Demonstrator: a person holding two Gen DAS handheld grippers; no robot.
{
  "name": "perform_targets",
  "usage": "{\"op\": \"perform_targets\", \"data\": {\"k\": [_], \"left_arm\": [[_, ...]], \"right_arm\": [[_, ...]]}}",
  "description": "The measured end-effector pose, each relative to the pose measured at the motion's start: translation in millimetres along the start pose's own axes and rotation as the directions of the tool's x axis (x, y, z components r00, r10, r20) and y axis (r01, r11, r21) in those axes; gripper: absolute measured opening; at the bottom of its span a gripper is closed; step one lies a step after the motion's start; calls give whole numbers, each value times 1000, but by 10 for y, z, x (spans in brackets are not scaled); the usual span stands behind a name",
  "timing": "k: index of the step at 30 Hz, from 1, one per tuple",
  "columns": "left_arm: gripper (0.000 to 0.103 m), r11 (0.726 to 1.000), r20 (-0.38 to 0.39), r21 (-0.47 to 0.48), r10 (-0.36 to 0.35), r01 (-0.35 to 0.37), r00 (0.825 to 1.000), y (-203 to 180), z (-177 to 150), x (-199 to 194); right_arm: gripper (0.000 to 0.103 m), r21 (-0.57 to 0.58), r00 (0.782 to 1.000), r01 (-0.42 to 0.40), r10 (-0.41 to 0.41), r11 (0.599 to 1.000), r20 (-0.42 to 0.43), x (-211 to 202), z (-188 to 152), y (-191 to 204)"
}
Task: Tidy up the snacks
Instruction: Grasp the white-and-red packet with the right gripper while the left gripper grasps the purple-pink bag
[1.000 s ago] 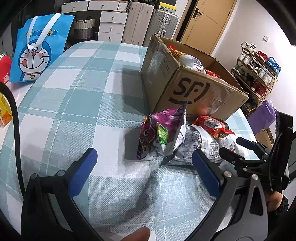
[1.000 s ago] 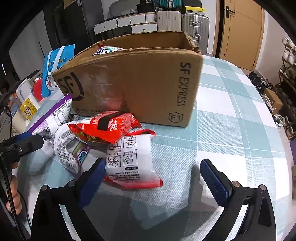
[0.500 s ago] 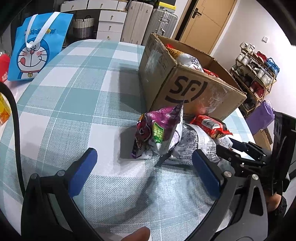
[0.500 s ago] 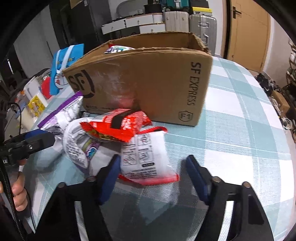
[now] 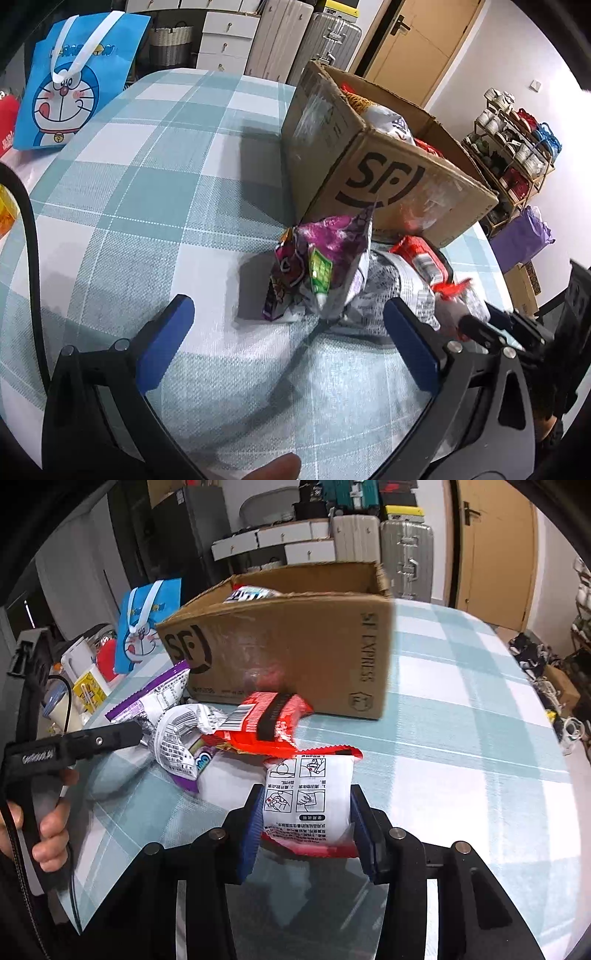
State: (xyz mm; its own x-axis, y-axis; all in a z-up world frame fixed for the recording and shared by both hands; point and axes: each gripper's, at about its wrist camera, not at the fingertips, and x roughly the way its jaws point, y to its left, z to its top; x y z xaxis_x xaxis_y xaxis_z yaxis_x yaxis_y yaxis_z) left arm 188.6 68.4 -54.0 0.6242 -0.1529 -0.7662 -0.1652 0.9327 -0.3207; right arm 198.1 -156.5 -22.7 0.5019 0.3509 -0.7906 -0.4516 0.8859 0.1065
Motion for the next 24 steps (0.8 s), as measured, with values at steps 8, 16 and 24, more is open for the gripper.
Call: {"op": "perform_targets", "data": {"k": [8,16,24], "left_arm": [[97,998,-13,-20,-66,66,998,-9,120,142],[84,995,0,-34,-89,89,996,28,198,205],[57,992,-2,-34,-122,122,993,1,183,280]], "right_arm": [[45,35,1000,3,-4,999,24,-231,-158,-220],[45,57,998,-3,0,998,56,-305,-140,-233],[45,60,998,-15,11,998,69,-354,-145,-203]]}}
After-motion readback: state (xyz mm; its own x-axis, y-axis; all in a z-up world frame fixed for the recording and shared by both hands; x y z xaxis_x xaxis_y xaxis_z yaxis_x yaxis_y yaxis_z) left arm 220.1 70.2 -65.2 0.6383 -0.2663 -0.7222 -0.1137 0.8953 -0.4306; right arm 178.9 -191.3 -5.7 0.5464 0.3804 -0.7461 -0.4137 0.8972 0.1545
